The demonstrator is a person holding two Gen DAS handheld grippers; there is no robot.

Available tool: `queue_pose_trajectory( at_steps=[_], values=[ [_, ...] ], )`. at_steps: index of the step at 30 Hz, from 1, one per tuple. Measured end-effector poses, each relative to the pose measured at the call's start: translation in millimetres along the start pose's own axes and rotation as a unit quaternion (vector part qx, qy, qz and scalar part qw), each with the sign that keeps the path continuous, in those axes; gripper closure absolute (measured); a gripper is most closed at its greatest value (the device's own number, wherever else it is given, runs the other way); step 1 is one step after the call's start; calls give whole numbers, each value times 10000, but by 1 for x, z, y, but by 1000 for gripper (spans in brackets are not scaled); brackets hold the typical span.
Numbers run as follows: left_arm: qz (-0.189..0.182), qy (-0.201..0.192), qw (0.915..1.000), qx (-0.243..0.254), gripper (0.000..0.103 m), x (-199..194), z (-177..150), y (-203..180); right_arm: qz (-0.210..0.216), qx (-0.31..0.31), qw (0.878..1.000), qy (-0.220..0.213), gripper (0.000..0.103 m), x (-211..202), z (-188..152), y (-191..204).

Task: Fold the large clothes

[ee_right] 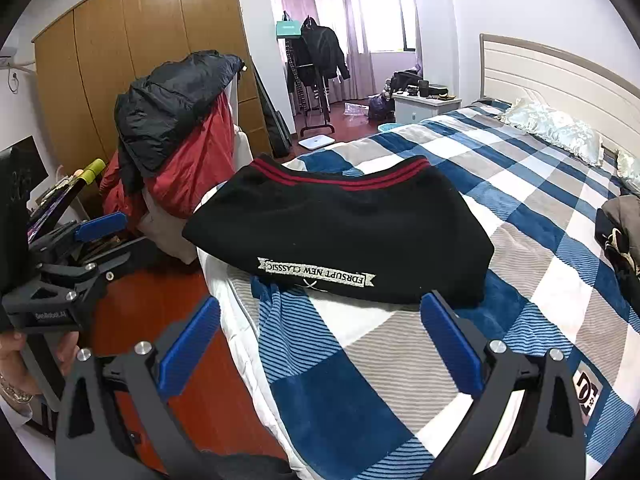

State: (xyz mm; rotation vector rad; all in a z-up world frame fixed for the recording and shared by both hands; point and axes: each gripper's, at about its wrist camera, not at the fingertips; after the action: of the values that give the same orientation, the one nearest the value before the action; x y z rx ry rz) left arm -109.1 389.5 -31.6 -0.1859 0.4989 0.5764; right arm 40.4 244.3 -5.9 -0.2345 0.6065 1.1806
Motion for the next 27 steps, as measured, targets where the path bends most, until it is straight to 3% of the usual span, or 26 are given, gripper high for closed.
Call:
queue_pose_trajectory(
  at_steps=[27],
  values=[
    [79, -64, 9999, -23, 6, -2, 1, 3, 1, 59, 10000, -59, 5, 5, 2, 5]
  ],
)
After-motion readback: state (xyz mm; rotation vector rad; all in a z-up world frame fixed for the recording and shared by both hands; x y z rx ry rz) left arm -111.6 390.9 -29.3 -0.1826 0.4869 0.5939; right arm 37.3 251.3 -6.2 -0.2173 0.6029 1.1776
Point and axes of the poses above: each gripper's, at about its wrist camera, not at the fingertips, and x roughly the way its jaws point, y to its left, z to its top, and after that the axes turned 5 degrees about -y, right-handed
